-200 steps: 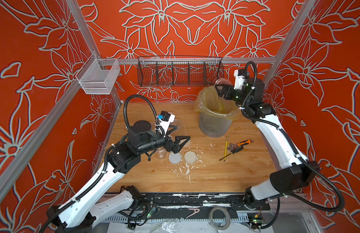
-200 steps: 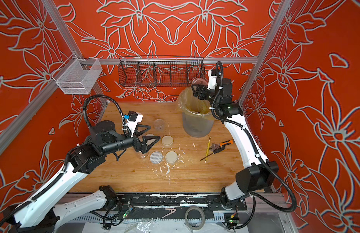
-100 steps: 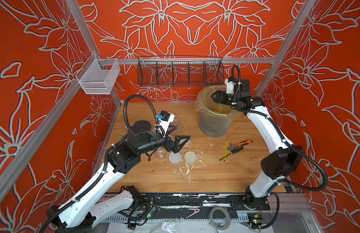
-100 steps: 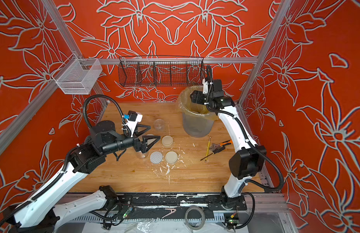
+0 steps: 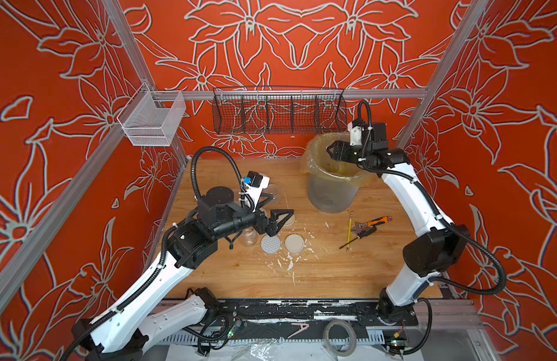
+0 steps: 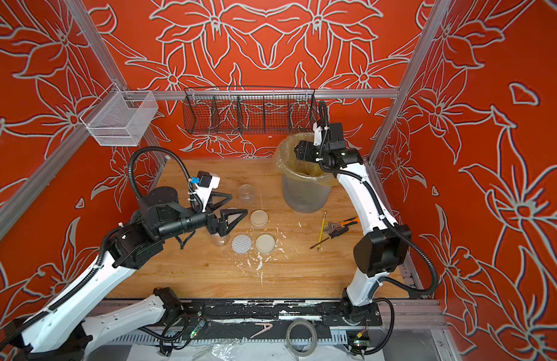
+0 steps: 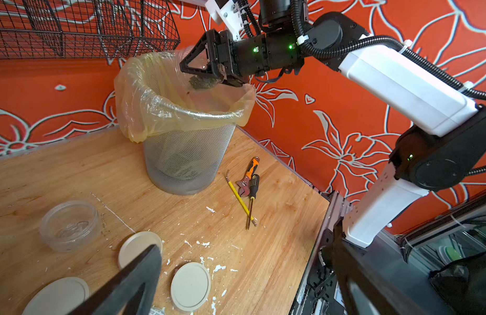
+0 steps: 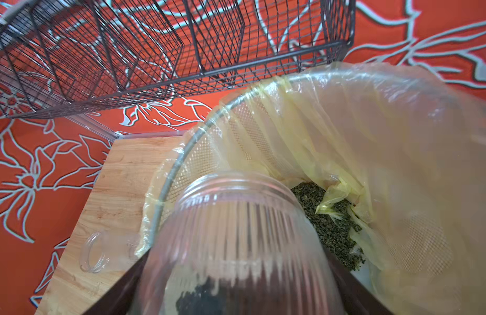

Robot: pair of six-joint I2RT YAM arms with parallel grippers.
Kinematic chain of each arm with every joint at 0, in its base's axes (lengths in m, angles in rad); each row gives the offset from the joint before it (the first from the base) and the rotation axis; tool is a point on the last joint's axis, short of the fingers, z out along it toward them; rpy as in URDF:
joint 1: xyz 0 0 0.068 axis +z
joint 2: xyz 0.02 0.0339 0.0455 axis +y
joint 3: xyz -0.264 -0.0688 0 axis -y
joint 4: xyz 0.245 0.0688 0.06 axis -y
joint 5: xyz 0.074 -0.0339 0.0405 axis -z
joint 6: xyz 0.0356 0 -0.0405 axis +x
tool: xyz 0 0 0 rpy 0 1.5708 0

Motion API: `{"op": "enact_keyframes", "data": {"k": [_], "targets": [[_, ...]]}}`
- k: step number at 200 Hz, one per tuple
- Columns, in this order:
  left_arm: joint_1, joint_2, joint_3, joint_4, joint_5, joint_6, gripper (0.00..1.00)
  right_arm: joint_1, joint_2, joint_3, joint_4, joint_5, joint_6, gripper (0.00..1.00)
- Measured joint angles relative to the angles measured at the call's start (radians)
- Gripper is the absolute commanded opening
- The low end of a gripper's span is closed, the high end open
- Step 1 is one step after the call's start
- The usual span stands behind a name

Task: Empty moldy tea leaves from jars
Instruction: Pour the moldy tea leaves from the jar into the trash bin.

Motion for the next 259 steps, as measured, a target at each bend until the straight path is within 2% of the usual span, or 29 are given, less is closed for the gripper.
{"op": "enact_keyframes", "data": {"k": [55,75,100,135,189,259], "targets": [[0.000,0.000,0.000,0.000,-0.001,-0.001,0.97,0.005,-0.201,-0.175,0.124,0.013,0.026,0.21],[0.000,0.002,0.000,0.000,0.000,-0.003,0.97,0.008,-0.186,-0.146,0.106,0.035,0.012,0.22],[0.000,0.003,0.000,0.000,0.000,-0.005,0.97,0.008,-0.083,-0.046,0.035,0.046,-0.017,0.21],[0.000,0.003,0.000,0.000,-0.002,-0.014,0.97,0.010,-0.019,-0.051,-0.021,0.047,-0.027,0.21],[0.000,0.002,0.000,0.000,-0.013,-0.018,0.97,0.014,-0.034,-0.051,-0.026,0.057,-0.038,0.21],[-0.001,0.003,0.000,0.001,-0.018,-0.018,0.97,0.060,-0.138,-0.069,-0.023,0.172,-0.111,0.20]]}}
